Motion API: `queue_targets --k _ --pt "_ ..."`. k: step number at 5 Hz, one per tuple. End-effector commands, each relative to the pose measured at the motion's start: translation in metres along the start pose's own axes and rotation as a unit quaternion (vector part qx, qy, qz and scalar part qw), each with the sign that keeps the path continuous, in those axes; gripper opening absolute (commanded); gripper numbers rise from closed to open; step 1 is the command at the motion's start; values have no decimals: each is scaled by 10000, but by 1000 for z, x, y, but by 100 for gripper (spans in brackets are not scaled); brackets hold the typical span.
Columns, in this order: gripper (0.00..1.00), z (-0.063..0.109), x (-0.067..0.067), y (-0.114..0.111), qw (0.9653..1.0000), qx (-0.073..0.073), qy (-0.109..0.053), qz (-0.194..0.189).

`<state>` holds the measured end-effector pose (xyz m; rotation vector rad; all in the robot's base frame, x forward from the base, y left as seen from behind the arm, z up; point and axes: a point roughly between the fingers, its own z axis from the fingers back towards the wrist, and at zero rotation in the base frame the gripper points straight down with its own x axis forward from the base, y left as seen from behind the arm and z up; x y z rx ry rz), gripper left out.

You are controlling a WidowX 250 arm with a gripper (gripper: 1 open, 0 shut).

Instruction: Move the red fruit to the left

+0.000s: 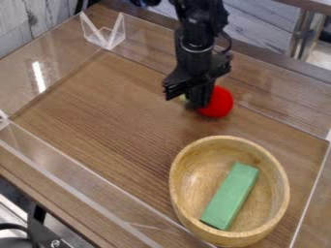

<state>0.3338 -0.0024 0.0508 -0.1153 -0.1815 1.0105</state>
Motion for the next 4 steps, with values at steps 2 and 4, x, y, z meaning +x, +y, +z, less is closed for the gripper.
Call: queue_targets --k 2,4 --pt "0 68 25 -17 9976 -657 144 -140" --pt "0 82 29 -3 9968 -744 26 278"
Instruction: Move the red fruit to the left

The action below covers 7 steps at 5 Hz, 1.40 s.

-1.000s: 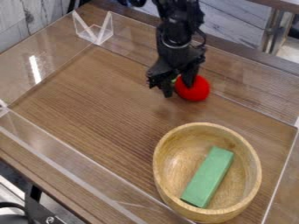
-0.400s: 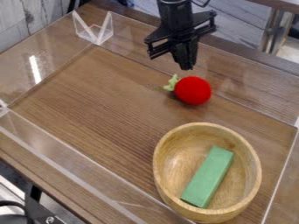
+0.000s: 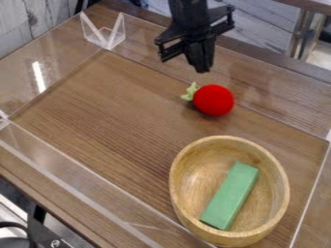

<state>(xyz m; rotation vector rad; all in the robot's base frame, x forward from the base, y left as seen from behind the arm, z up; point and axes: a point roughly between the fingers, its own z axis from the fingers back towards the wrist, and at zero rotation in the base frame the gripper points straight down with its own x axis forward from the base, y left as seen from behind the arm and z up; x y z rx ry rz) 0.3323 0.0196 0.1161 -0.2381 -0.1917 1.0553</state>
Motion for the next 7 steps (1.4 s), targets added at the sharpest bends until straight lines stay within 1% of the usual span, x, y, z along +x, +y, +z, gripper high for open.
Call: queue_targets --k 1,2,3,4,5,6,7 --pt "0 17 -1 1 9991 -226 -273 213" --pt "0 21 -1 6 9982 -264 -339 429" --pt "0 32 7 17 9967 -332 -394 632" --pt "0 35 16 33 9948 -298 -509 836" --pt "0 35 25 30 9951 -271 -519 794" --pt "0 32 29 25 9957 -207 -541 721" --pt "0 27 26 24 9956 -137 -570 734"
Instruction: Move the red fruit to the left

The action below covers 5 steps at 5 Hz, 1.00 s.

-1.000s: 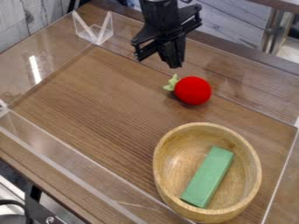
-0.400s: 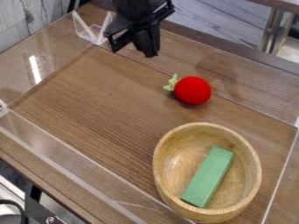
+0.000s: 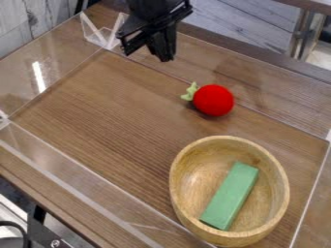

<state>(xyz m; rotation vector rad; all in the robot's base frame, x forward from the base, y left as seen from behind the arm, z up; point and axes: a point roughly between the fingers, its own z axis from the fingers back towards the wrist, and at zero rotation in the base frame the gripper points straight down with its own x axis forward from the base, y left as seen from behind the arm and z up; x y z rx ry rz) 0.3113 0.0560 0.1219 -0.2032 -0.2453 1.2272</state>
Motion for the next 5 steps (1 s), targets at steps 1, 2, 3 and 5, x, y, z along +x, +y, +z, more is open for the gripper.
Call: queue_targets --k 1,2,3,5 --pt "0 7 -1 -10 9997 -138 -169 -76" --pt "0 2 -10 -15 9993 -94 -119 -335" --pt "0 -2 -17 -18 9980 -86 -69 -619" --pt "0 -21 -16 -21 9992 4 -322 240"
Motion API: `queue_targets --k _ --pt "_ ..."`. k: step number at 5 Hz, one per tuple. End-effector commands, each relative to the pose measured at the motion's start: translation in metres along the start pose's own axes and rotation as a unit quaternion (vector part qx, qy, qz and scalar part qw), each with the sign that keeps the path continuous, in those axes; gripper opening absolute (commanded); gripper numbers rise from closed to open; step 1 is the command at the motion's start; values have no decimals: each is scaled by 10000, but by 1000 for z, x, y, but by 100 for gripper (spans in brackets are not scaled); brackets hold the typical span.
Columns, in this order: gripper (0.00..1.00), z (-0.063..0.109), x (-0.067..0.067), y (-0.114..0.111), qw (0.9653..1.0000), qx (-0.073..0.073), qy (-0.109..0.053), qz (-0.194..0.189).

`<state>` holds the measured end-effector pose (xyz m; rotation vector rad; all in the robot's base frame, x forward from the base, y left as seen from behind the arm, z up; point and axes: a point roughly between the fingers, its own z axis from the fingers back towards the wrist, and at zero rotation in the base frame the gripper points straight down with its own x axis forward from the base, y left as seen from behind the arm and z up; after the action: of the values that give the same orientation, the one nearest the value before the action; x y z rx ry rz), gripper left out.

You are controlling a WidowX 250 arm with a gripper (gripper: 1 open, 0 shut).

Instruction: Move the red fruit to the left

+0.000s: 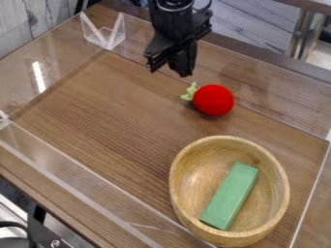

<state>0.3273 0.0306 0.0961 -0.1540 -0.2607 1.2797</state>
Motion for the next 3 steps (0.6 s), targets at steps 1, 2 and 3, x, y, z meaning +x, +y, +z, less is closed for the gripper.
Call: queue_targets --k 1,2,3 --pt "0 17 19 1 9993 -209 -122 269" --pt "0 27 32 6 9983 -273 -136 490" --pt "0 38 51 12 9978 -295 -123 580"
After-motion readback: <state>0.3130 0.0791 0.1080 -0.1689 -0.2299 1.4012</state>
